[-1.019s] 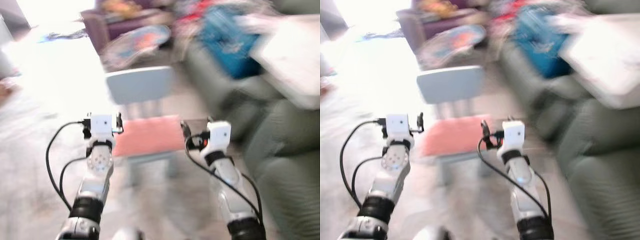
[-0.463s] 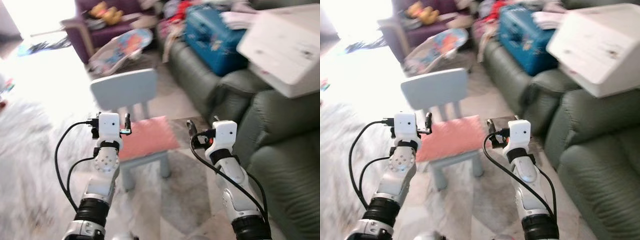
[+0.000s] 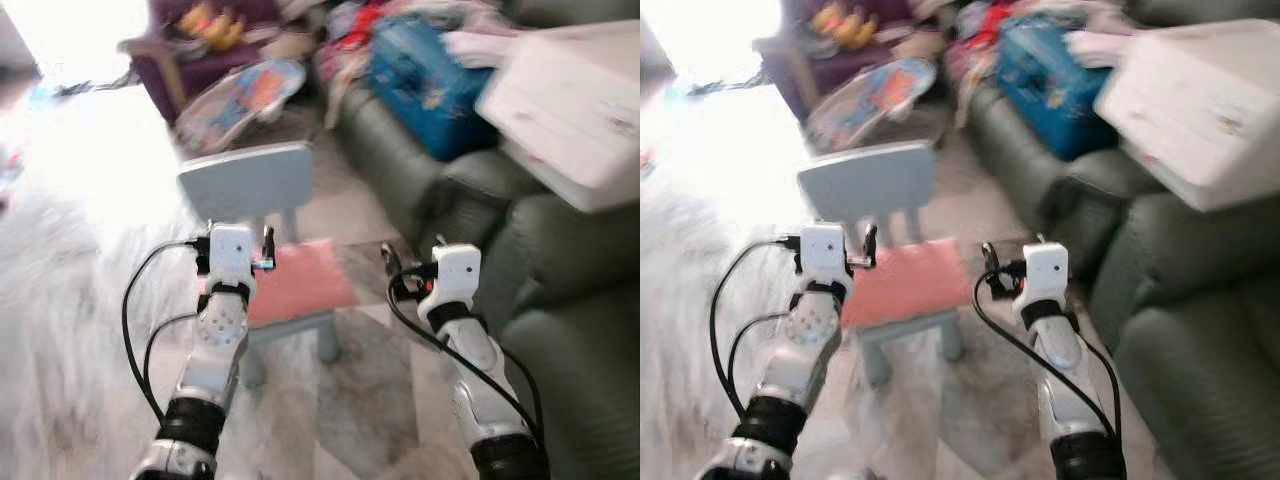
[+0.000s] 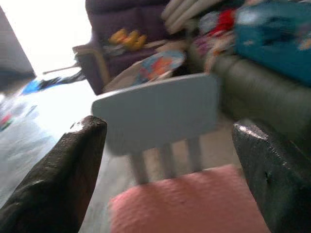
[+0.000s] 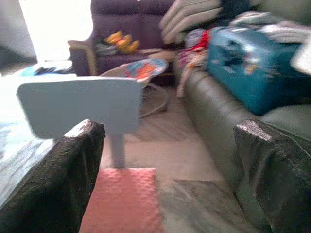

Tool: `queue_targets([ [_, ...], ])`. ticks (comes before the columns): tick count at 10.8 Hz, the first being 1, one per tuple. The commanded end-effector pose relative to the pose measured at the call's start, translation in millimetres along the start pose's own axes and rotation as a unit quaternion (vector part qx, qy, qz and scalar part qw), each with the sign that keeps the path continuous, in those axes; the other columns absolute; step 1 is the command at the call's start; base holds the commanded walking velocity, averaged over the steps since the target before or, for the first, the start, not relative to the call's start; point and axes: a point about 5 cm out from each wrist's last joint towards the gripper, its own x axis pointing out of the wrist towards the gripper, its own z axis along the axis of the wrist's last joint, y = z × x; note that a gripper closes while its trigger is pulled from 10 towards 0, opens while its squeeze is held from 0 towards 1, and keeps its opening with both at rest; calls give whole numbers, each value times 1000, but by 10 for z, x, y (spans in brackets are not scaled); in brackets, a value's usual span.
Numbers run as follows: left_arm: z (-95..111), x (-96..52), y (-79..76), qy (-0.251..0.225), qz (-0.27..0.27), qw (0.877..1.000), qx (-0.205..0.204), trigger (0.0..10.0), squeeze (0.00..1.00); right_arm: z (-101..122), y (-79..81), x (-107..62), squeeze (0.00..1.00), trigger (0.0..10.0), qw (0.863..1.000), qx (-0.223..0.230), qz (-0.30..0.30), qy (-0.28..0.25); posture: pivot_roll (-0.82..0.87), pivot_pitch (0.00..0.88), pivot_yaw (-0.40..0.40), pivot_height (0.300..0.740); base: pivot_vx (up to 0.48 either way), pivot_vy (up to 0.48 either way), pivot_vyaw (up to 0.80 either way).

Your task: Move the pillow to the sofa

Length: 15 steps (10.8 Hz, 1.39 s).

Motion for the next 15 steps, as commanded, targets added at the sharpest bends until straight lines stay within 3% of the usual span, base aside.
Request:
queue_targets([
  [1,-5,5,62,4,10,1000,4,10000,0,21,38,24,0,10000,1000,0,9,-4,-41,0,21,740,371,0,706],
  [6,-27,6,87,9,17,1000,7,10000,0,31,27,38,0,10000,1000,-2,12,-6,-44,0,17,740,359,0,624],
  [9,-35,6,96,14,25,1000,5,10000,0,3,29,14,0,10000,1000,8,18,1,-44,0,16,740,291,0,0],
  [11,-39,7,94,15,27,1000,6,10000,0,-5,29,-2,0,10000,1000,-1,29,1,-45,0,15,740,0,0,0],
  [15,-41,9,110,16,30,999,9,10000,0,-15,32,-1,0,10000,1000,2,29,0,-40,0,16,740,0,0,784],
])
